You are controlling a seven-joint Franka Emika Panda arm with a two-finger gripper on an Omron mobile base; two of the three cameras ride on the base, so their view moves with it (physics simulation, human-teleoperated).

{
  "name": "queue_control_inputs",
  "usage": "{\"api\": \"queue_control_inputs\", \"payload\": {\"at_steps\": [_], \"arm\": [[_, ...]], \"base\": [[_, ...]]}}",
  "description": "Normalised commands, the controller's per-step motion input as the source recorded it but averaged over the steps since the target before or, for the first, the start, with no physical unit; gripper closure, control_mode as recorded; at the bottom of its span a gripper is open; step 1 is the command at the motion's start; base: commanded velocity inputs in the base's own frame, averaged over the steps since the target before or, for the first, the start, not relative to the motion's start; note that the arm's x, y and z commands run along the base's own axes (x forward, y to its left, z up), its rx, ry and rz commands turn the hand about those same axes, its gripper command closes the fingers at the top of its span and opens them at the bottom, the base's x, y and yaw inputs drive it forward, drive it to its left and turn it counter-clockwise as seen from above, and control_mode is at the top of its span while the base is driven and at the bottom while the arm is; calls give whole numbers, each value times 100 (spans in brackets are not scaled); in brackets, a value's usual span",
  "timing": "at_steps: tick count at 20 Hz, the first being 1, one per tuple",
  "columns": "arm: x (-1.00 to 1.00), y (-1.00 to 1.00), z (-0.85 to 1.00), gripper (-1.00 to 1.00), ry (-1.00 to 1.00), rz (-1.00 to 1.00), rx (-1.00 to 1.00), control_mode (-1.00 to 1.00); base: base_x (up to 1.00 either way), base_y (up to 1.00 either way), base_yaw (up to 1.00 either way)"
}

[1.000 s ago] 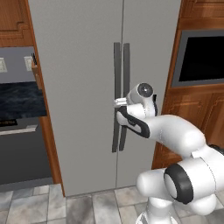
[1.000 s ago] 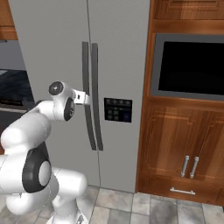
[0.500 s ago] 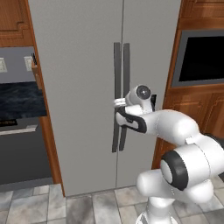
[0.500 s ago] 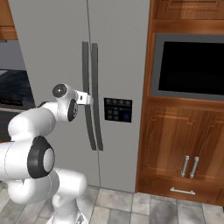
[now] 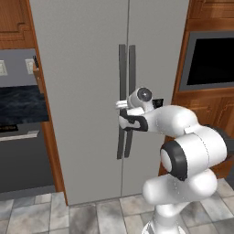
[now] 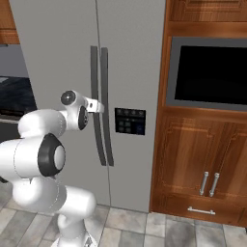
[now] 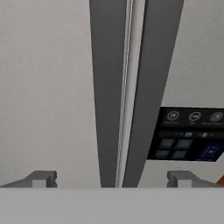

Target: Take the lemon wedge from the fridge and place it on the plate with fish on the dining counter.

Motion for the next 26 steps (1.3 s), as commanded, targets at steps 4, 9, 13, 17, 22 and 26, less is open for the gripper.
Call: {"api": "queue_control_inputs", "payload": {"at_steps": [4,9,13,17,22,26], "arm": [[37,3,-8,-100,0,0,0,-100],[40,0,-11,-100,0,0,0,-100],[45,0,-11,-100,-1,0,0,-100],[45,0,-15,-100,-1,0,0,-100],[48,0,-15,-100,-2,0,0,-100],[45,1,-16,-100,-2,0,0,-100]], "base": [[0,0,0],[0,0,0],[0,0,0],[0,0,0],[0,0,0],[0,0,0]]}}
